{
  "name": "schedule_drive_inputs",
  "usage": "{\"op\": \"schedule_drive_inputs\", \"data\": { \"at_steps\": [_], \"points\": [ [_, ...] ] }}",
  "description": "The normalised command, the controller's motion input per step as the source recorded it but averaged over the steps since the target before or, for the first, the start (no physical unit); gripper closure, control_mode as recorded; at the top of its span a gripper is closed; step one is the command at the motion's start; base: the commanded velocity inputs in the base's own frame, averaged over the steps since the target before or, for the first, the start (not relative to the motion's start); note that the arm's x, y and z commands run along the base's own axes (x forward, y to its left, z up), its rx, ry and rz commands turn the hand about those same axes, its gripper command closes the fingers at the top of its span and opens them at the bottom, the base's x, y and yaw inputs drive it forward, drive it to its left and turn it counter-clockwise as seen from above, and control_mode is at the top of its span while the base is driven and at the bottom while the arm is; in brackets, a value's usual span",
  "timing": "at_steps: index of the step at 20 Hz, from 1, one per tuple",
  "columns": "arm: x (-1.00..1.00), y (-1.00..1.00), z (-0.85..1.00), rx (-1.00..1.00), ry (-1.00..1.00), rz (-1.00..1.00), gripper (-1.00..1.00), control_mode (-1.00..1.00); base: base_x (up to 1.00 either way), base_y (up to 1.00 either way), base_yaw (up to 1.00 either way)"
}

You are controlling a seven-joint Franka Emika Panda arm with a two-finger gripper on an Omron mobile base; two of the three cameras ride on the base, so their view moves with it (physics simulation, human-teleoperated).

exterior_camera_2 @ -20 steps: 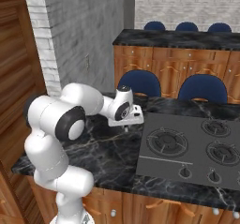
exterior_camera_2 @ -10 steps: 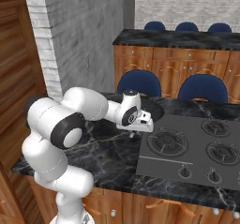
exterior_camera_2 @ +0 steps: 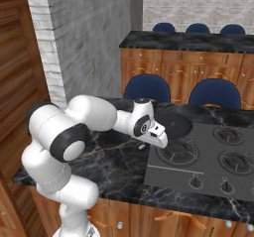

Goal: Place both pans onto different burners. Then place the tomato and the steak on different pans.

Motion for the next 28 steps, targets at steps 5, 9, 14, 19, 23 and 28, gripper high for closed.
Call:
{"op": "schedule_drive_inputs", "data": {
  "at_steps": [5,9,14,19,23,28],
  "points": [
    [-0.16,-0.06,0.0,0.0,0.02,-0.36,1.0,-1.0,0.0,0.0,0.0],
    [-0.08,0.0,0.0,0.0,0.03,-0.35,1.0,-1.0,0.0,0.0,0.0],
    [0.0,0.0,0.0,0.0,0.0,-0.25,1.0,-1.0,0.0,0.0,0.0],
    [0.02,0.0,0.0,0.01,0.0,-0.13,1.0,-1.0,0.0,0.0,0.0],
    [0.13,0.04,-0.03,0.0,0.0,-0.03,1.0,-1.0,0.0,0.0,0.0],
    [0.05,0.08,-0.28,0.0,0.0,0.0,1.0,-1.0,0.0,0.0,0.0]
  ]
}}
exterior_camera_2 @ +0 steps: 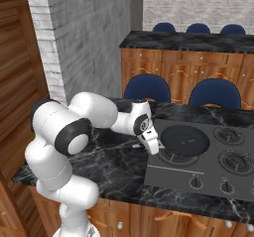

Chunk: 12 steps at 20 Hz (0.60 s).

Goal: Place both pans onto different burners. Then place the tomato and the steak on different pans.

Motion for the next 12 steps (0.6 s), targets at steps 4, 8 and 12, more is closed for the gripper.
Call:
{"op": "schedule_drive_inputs", "data": {
  "at_steps": [4,8,12],
  "points": [
    [0.06,0.0,-0.31,0.0,-0.01,0.0,1.0,-1.0,0.0,0.0,0.0],
    [0.04,0.01,-0.08,0.0,0.0,0.0,1.0,-1.0,0.0,0.0,0.0],
    [0.0,0.0,0.0,0.0,0.0,0.0,-1.0,-1.0,0.0,0.0,0.0]
  ]
}}
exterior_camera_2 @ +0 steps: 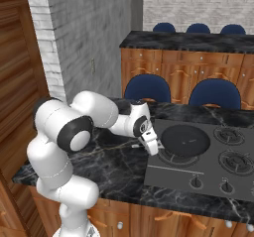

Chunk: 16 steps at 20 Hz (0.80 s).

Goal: Place both pans onto different burners. Then place the tomato and the steak on different pans.

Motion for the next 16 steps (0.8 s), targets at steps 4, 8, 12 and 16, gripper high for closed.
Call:
{"op": "schedule_drive_inputs", "data": {
  "at_steps": [4,8,12,16],
  "points": [
    [0.0,0.0,0.0,0.0,0.0,0.0,-1.0,-1.0,0.0,0.0,0.0],
    [0.0,0.0,0.13,0.0,-0.01,0.0,-1.0,-1.0,0.0,0.0,0.0],
    [-0.03,0.0,0.62,0.0,-0.08,-0.03,-1.0,-1.0,0.0,0.0,0.0],
    [-0.2,0.0,0.72,0.0,-0.08,-0.02,-1.0,-1.0,0.0,0.0,0.0]
  ]
}}
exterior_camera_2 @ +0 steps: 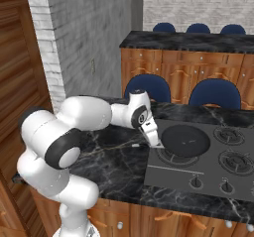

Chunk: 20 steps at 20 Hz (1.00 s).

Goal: Place both pans onto different burners. Then place the tomato and the steak on different pans.

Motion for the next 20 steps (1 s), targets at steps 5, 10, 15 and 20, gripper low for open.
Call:
{"op": "schedule_drive_inputs", "data": {
  "at_steps": [5,10,15,20],
  "points": [
    [-0.33,0.08,0.73,0.0,-0.05,0.0,-1.0,-1.0,0.0,0.0,0.0],
    [-0.36,0.48,0.57,0.0,-0.05,0.09,-1.0,-1.0,0.0,0.0,0.0],
    [-0.27,0.6,0.5,0.0,-0.01,0.16,-1.0,-1.0,0.0,0.0,0.0],
    [-0.02,0.68,0.33,0.01,0.0,0.18,-1.0,-1.0,0.0,0.0,0.0]
  ]
}}
